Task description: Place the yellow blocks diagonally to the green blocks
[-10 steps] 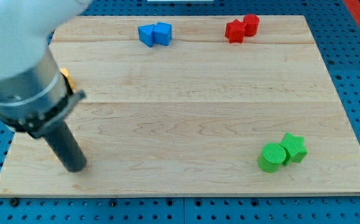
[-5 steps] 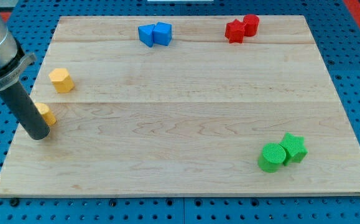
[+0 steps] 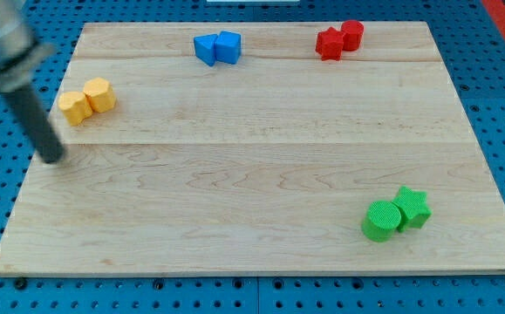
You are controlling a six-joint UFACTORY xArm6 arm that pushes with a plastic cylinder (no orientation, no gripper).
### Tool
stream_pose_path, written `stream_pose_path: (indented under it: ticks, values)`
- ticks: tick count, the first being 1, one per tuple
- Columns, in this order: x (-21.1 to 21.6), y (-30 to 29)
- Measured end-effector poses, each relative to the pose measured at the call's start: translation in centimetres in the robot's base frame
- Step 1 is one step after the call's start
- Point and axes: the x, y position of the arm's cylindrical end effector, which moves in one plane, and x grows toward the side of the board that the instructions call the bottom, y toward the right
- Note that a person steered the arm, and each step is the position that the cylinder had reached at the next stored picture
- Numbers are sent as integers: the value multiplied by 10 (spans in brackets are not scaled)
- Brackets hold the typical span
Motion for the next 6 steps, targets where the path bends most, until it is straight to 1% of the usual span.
stream_pose_path:
  ticks: [1,2,3,4,5,6]
  values:
    - [-15,-3]
    - [-81,6]
    - [-66,31]
    - [-49,85]
    - [-34,17]
    - [-105,0]
